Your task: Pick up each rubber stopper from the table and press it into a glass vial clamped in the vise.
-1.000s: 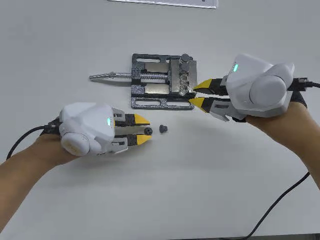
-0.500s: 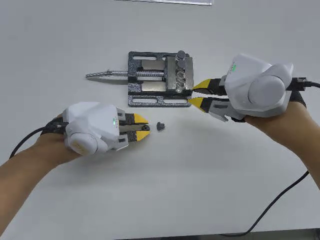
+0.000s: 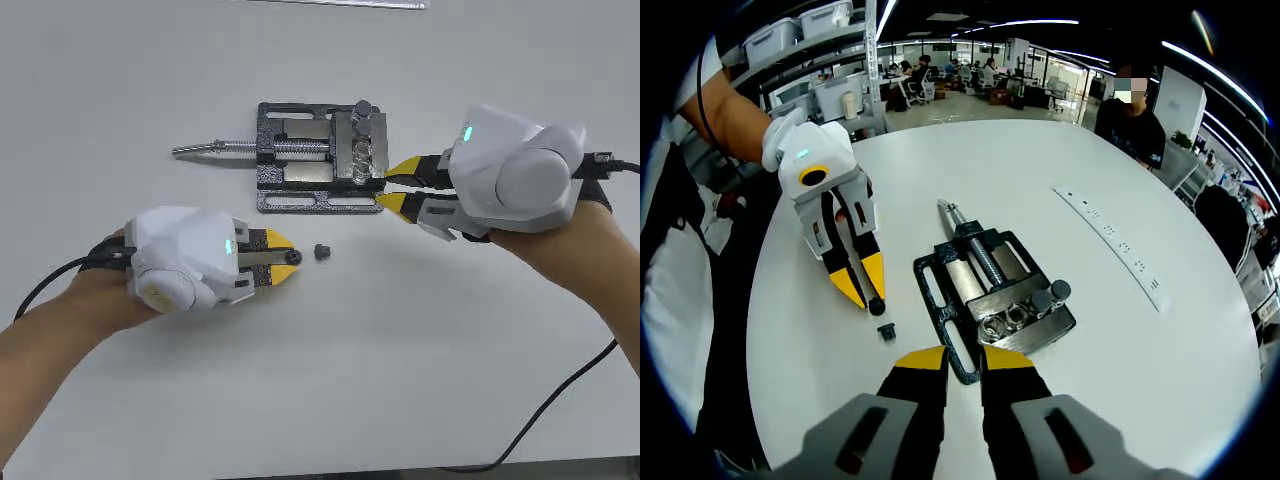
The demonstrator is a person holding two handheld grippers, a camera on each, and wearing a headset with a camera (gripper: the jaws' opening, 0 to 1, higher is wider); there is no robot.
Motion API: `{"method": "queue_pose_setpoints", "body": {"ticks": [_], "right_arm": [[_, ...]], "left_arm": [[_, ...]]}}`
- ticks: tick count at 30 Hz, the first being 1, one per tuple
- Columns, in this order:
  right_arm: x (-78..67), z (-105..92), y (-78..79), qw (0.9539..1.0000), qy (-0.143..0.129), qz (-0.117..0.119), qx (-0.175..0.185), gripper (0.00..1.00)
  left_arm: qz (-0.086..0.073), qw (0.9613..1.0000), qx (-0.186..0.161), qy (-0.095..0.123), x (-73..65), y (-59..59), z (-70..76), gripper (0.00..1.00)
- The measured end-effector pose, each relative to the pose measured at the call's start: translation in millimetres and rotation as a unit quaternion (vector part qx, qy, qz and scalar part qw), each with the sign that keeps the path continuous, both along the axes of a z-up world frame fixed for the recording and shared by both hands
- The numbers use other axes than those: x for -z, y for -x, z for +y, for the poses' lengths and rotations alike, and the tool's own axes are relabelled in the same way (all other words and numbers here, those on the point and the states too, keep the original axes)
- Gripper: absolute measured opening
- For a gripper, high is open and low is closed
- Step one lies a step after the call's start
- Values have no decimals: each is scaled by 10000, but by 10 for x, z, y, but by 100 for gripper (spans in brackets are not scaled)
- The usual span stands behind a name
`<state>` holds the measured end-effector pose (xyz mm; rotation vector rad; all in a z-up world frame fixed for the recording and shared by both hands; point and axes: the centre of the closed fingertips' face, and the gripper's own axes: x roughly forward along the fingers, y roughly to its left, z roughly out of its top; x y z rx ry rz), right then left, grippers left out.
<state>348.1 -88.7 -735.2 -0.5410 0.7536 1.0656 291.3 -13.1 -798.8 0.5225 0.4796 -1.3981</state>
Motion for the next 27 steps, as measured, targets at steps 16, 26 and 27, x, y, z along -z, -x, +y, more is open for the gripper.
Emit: {"method": "queue_pose_setpoints", "body": {"ticks": [16, 26, 27], "right_arm": [[32, 8, 48, 10000, 40, 48, -44, 12], [23, 66, 120, 9998, 29, 94, -166, 12], [27, 78, 132, 9998, 33, 101, -186, 12]], "left_arm": [[85, 9997, -144, 201, -15, -20, -32, 4], [221, 9966, -511, 605, -184, -141, 13, 3], [212, 9964, -527, 622, -202, -145, 4, 3]]}}
